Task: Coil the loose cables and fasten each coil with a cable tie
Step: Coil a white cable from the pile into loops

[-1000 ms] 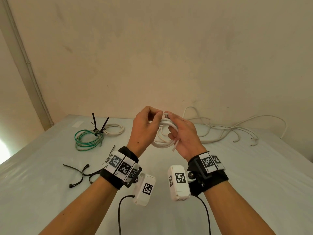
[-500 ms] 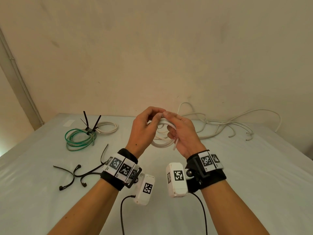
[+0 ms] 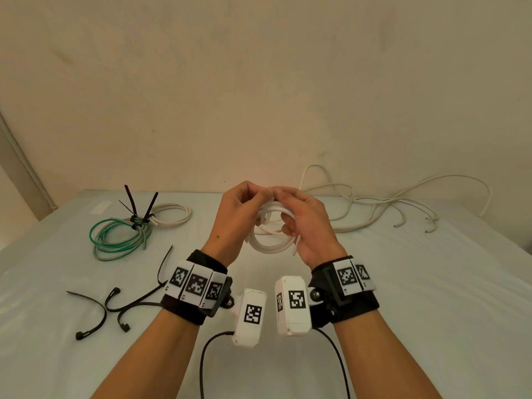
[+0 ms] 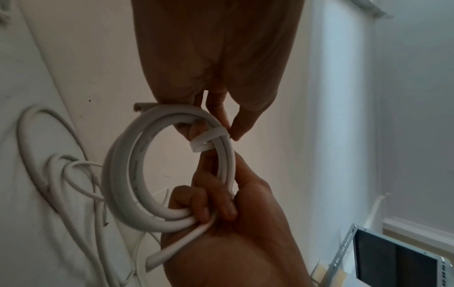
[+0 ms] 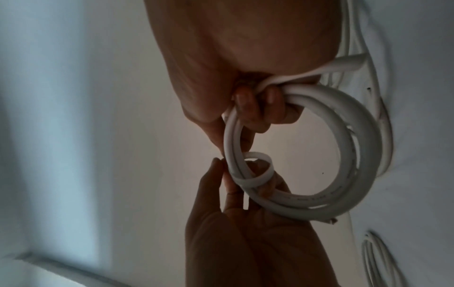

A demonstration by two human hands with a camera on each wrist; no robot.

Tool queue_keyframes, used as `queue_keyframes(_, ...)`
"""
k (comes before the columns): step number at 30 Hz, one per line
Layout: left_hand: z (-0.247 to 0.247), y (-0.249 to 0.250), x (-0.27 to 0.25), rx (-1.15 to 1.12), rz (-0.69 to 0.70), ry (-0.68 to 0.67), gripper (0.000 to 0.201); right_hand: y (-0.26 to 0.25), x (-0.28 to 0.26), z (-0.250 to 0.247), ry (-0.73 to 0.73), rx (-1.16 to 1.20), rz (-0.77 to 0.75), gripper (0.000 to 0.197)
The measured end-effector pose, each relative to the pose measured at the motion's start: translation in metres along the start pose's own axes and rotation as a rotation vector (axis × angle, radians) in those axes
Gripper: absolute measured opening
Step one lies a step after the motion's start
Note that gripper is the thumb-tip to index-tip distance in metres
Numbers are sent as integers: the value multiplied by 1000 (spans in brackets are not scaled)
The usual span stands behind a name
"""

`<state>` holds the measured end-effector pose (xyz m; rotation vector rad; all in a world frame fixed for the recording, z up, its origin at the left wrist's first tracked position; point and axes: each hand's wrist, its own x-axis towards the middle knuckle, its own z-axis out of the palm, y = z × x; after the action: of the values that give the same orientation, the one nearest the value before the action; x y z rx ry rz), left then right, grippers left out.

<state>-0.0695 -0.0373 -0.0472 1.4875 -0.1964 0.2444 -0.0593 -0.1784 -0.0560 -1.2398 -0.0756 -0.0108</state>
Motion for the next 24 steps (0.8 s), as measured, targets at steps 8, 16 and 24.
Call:
queue_keyframes(8,0,0,13,-132,-129,-68,15,-8,16,-4,-26,-12,-5,4)
queue_keyframes(16,0,0,19,-266,-273,-76,13,-5,19,-4,-21,-51,-38,5)
queue_keyframes(24,1,-5,18,-309,-476,-107,12,-1,19,-3,90,-96,-93,13)
